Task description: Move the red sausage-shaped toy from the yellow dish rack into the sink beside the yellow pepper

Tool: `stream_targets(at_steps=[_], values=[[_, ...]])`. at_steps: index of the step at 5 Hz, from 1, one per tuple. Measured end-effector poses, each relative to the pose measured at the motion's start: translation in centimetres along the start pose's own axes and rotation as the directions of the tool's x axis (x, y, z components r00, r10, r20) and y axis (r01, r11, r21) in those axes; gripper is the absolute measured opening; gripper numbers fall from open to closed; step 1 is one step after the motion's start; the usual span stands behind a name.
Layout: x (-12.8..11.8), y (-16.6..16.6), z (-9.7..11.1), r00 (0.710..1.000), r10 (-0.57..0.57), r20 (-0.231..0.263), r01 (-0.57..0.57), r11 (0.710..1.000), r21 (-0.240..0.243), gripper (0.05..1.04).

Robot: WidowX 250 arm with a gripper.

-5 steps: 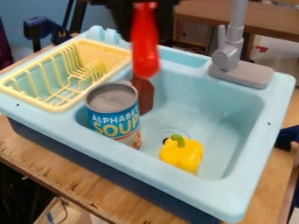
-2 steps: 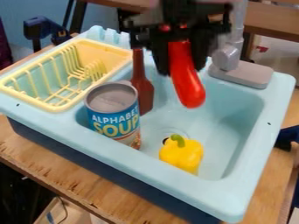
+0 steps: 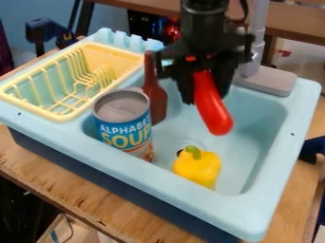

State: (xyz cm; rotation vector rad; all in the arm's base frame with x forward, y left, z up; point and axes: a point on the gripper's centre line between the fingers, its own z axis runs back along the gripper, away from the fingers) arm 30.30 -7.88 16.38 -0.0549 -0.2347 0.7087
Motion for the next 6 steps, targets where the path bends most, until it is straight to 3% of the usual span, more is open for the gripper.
stream_targets(at_steps=[1,2,5,6], values=[[0.0,-0.4,-2.2,0.999,0.042,-0.014,-0.041,0.998,0.038,0.560],[-0.7,-0.3,-3.7,0.999,0.038,-0.026,-0.035,0.994,0.107,0.560],[-1.8,-0.7,-6.5,0.993,0.071,-0.095,-0.062,0.994,0.093,0.560],[-1.2,0.0,-6.9,0.984,0.135,-0.116,-0.125,0.988,0.096,0.560]])
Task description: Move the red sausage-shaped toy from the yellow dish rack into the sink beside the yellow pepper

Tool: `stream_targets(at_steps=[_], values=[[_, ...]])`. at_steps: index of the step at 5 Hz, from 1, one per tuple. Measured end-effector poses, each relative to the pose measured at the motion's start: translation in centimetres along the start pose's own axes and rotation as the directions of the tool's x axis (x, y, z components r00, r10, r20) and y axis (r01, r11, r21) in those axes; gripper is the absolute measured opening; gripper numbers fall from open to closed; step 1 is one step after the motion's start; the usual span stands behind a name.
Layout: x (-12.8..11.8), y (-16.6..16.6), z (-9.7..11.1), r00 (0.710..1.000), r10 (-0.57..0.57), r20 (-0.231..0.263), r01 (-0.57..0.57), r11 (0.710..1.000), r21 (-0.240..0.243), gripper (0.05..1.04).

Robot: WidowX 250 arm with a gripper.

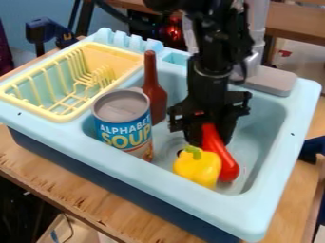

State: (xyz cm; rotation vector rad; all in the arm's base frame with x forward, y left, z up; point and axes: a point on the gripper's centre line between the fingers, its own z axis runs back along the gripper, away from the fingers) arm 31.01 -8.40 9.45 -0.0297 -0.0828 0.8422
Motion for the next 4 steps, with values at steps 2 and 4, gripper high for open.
stream_targets(at_steps=[2,4], values=[[1.1,0.8,-0.1,1.000,0.014,-0.015,-0.014,1.000,0.001,0.929],[2.9,-1.1,4.2,0.998,0.006,0.062,-0.001,0.997,-0.083,1.005]])
